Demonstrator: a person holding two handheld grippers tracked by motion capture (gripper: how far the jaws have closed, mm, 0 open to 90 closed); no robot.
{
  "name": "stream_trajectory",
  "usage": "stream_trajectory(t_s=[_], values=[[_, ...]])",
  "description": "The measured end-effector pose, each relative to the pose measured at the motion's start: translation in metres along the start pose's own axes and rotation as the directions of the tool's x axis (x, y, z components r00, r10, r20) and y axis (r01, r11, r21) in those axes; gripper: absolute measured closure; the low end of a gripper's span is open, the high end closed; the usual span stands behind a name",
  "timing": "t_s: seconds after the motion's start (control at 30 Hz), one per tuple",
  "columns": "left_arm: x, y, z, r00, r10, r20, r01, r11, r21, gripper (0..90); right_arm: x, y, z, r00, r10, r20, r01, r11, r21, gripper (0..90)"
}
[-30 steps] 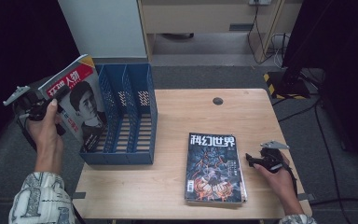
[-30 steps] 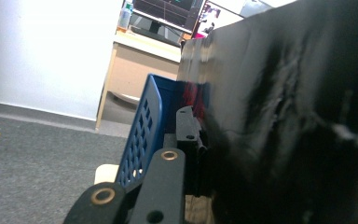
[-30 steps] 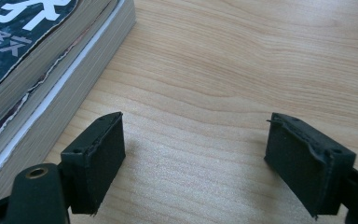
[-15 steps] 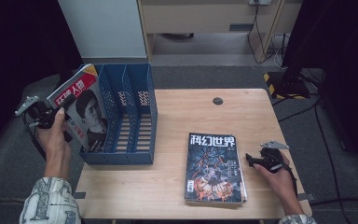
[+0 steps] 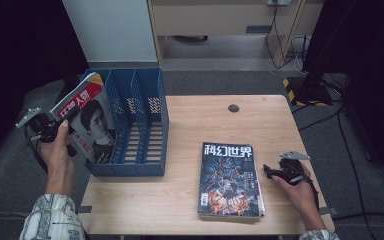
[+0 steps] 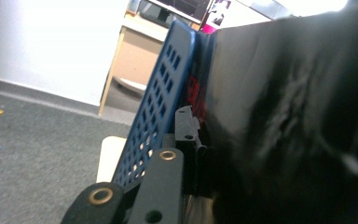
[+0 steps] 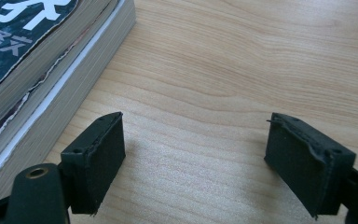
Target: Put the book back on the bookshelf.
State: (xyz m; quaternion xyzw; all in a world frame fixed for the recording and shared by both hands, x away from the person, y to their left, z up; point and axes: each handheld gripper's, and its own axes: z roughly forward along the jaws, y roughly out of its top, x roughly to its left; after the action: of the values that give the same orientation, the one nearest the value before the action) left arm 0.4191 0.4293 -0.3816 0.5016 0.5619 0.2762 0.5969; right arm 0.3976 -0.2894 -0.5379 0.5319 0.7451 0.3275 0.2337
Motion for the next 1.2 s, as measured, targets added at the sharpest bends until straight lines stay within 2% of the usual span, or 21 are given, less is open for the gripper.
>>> stream_trajectory(t_s=[0.27, 0.4, 0.63, 1.2], values=[[0.0, -0.001, -0.004, 0.9995, 0.017, -0.025, -0.016, 0.9992, 0.037, 83.0, 0.0, 0.0, 0.0, 1.0, -0.001, 0.0, 0.001, 1.0, 0.0, 19.8], [-0.003, -0.001, -0.003, 0.9975, 0.042, -0.056, -0.037, 0.9954, 0.089, 82.8, 0.0, 0.0, 0.0, 1.0, 0.0, 0.0, 0.0, 1.0, -0.001, 19.8], [-0.006, 0.003, -0.006, 0.9958, 0.057, -0.071, -0.047, 0.9901, 0.132, 82.7, 0.0, 0.0, 0.0, 1.0, 0.0, 0.0, 0.0, 1.0, 0.0, 19.8], [-0.007, 0.008, -0.008, 0.9954, 0.065, -0.071, -0.053, 0.9861, 0.157, 81.3, 0.0, 0.0, 0.0, 1.0, -0.005, 0.0, 0.005, 1.0, 0.0, 19.8]])
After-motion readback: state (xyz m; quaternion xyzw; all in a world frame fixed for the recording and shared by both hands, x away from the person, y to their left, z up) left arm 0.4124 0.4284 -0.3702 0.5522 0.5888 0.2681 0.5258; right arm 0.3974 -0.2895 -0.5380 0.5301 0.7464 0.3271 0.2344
